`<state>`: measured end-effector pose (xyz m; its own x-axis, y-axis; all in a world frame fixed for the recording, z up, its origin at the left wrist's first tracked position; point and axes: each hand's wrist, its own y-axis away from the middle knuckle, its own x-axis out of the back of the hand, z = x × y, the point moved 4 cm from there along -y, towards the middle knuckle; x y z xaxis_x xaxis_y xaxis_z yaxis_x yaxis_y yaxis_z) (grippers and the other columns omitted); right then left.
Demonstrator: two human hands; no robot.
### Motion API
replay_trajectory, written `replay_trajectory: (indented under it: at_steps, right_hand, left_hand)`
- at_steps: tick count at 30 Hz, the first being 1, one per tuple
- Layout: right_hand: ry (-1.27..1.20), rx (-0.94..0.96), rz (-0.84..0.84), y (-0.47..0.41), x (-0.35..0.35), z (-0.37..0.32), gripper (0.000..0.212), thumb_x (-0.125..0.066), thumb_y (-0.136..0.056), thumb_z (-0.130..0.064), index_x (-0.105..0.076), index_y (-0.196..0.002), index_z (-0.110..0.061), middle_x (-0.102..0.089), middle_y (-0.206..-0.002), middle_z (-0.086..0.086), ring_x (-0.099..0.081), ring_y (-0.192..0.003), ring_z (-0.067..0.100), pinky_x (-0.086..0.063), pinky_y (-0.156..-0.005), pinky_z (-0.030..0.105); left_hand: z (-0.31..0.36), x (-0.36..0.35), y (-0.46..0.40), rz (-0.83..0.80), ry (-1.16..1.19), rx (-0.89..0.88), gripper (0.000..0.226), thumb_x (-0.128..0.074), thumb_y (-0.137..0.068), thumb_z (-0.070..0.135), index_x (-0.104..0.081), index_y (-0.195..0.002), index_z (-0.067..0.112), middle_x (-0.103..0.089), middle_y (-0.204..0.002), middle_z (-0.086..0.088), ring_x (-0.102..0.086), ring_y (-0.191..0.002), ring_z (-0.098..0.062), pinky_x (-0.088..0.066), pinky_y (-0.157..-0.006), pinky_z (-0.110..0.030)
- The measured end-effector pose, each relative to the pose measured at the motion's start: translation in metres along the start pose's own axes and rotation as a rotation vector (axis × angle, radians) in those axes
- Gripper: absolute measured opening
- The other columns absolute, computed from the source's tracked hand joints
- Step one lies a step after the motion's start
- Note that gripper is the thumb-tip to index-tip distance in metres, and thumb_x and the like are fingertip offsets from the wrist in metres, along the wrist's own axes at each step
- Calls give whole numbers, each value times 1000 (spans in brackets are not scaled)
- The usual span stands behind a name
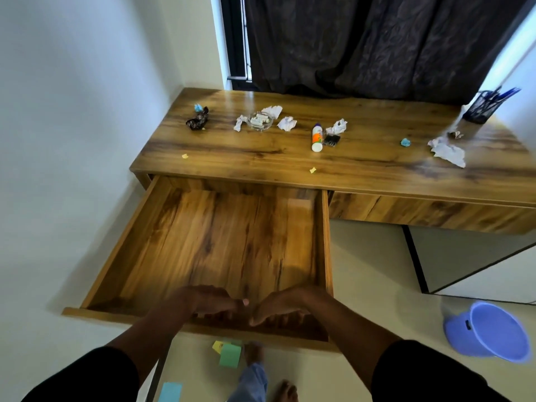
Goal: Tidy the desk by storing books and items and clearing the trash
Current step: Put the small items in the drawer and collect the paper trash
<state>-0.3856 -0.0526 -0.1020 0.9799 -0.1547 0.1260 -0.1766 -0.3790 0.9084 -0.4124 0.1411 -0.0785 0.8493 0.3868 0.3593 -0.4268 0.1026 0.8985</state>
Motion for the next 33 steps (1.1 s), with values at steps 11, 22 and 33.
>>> replay_trajectory:
  at_steps: [11,22,33]
  right_hand:
    - [-168,30,53,10,34,16,60,-56,-102,-47,-47,-151,-14,-47,-155,12,-47,-140,29,-40,-116,40]
    - [-335,229,442,16,173,-7,4,-64,-98,-37,-66,-101,-38,-72,-108,-2,-70,-89,14,-54,-80,32]
    - [-23,328,1019,33,368,-116,15,-60,-90,-31,-66,-103,-28,-70,-111,0,-65,-101,23,-57,-85,39]
  left_hand:
    - [7,31,-27,-127,-76,-31,40,-61,-82,71,-72,-88,34,-71,-85,13,-68,-74,-6,-58,-75,-33]
    - [58,168,-53,333,-50,-368,8,-61,-85,53,-68,-84,50,-70,-103,19,-64,-102,3,-46,-84,-11]
    - [96,357,-86,902,-38,-373,14,-58,-79,42,-67,-90,38,-74,-98,17,-69,-92,-8,-51,-74,-26]
